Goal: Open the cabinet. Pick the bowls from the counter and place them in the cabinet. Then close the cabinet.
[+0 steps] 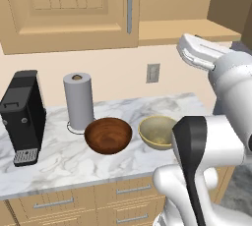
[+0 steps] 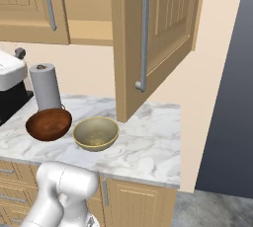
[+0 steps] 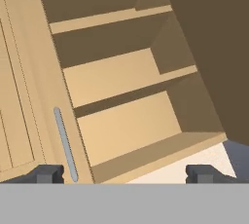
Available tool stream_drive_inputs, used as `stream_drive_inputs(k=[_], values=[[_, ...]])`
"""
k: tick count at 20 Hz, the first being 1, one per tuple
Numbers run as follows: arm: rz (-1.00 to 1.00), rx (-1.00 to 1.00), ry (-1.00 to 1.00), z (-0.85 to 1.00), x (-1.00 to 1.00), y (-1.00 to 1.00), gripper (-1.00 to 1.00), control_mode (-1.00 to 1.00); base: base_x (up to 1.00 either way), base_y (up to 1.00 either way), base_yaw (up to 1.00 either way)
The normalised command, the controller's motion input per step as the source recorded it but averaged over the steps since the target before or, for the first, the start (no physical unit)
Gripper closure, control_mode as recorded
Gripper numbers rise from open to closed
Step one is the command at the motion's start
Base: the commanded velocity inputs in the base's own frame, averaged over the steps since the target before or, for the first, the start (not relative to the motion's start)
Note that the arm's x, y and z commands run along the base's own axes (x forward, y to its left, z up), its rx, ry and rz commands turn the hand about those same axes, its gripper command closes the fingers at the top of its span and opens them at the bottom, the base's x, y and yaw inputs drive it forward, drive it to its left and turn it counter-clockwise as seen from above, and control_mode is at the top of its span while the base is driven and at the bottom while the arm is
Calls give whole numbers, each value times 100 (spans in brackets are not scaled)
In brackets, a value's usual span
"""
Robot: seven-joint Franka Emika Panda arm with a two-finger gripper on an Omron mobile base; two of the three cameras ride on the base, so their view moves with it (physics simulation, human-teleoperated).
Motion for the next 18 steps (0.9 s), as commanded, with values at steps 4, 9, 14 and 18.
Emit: stream_drive_inputs(k=[4,9,14,18], values=[[13,-2,-9,-12,44,0,-100,-100,0,0,0],[16,-11,-12,0,32,12,-100,-100,0,0,0],[5,-13,-10,0,19,26,-100,-100,0,0,0],[-3,-6,-2,0,32,22,-100,-100,0,0,0]])
